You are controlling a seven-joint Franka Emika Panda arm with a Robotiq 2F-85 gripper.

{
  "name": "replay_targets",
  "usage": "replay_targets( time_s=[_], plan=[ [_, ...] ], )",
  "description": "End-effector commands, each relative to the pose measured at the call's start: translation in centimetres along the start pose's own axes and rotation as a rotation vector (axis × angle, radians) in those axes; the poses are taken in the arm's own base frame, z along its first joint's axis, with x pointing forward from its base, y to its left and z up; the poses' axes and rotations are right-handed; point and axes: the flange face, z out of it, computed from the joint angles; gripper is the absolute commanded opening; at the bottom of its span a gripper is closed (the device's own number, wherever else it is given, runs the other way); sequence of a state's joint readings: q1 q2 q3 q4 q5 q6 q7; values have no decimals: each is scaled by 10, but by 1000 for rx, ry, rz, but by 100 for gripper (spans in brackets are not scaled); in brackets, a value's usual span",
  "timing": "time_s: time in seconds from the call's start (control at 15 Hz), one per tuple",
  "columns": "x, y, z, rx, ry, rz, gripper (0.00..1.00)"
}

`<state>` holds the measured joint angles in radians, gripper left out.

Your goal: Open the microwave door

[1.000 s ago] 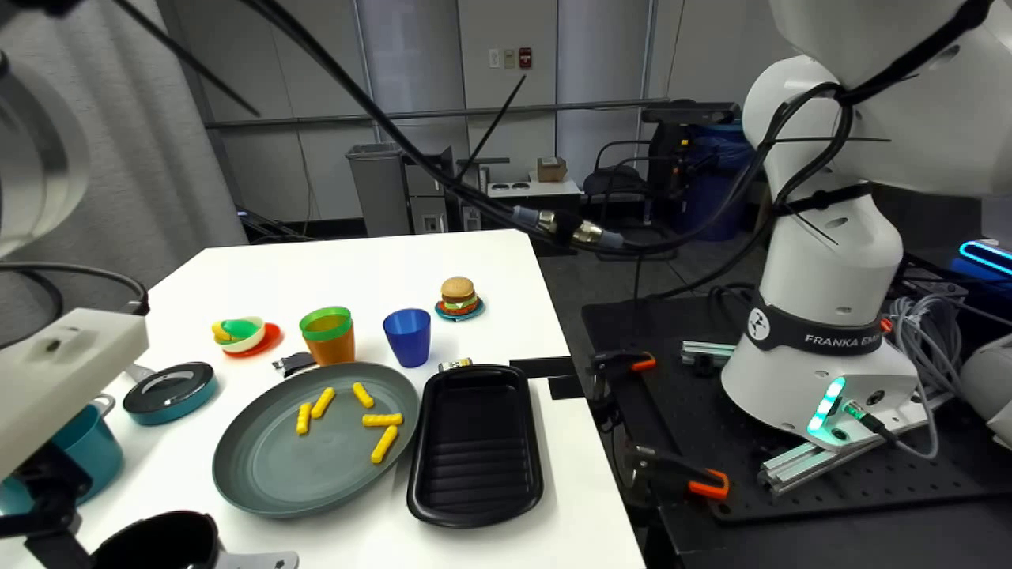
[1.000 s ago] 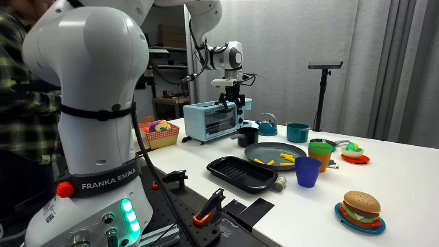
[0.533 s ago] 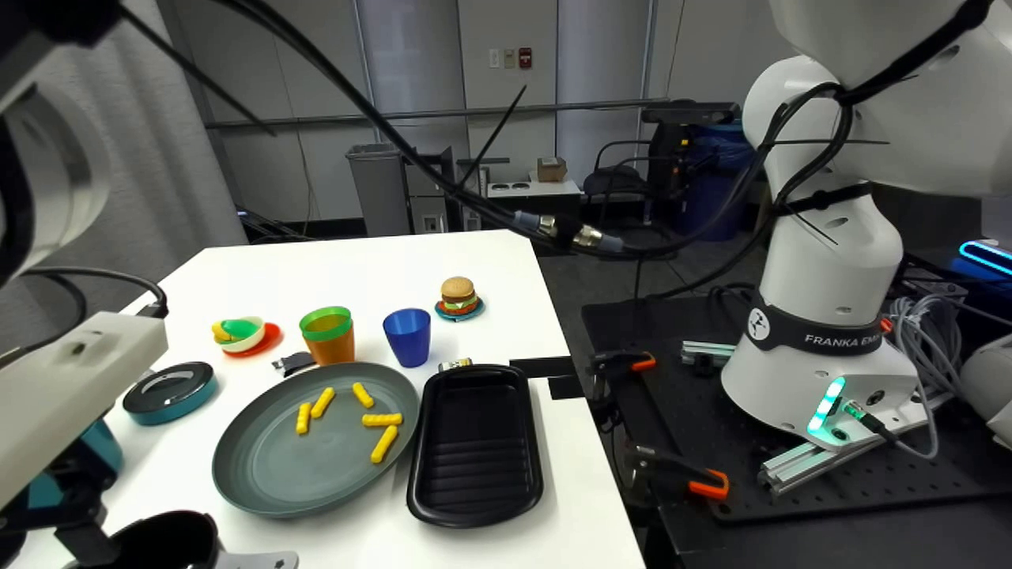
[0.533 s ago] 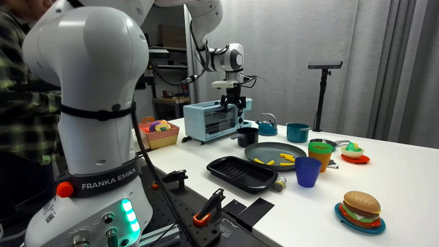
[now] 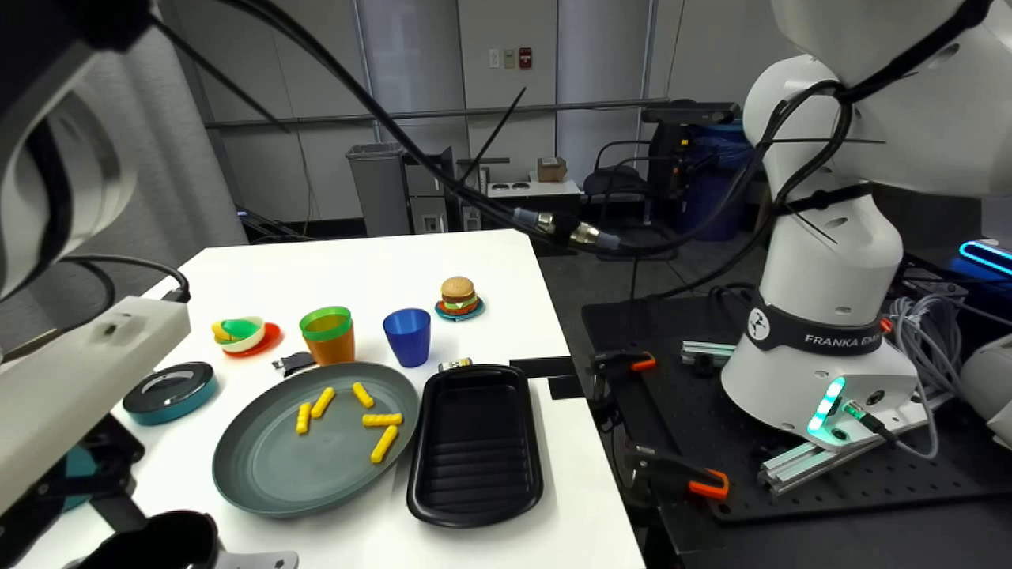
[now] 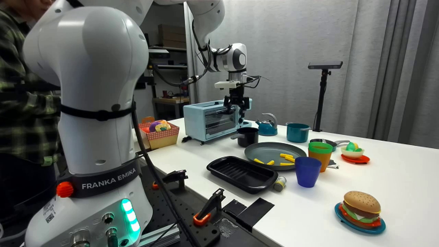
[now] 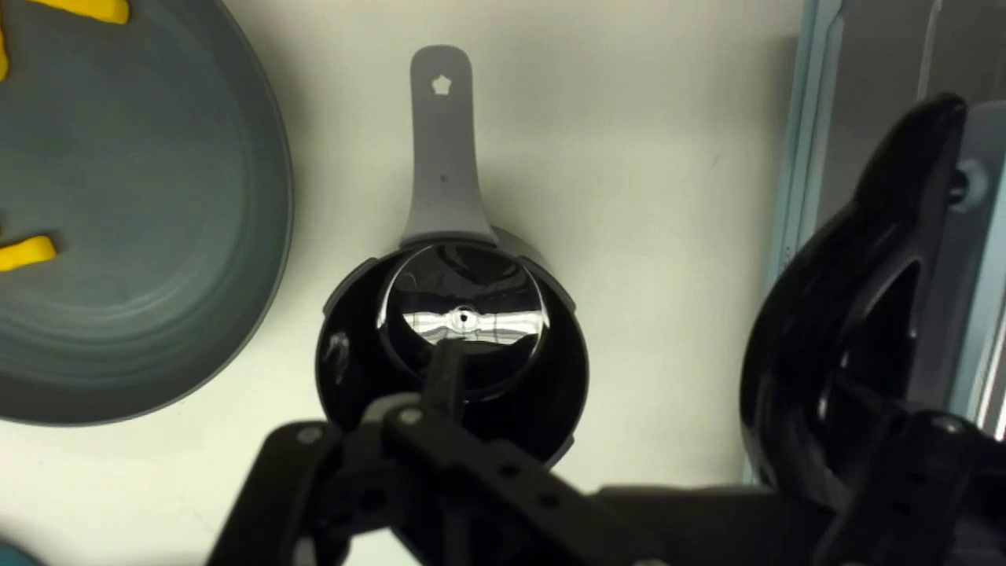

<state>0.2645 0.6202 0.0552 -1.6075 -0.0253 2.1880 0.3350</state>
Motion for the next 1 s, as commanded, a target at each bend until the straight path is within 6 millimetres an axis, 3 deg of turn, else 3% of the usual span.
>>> replay_targets(
  time_s=[0.0, 0.93],
  plan=[
    [2, 25, 1, 0, 14, 57, 100],
    [2, 50, 18, -13, -5, 77, 100]
  ],
)
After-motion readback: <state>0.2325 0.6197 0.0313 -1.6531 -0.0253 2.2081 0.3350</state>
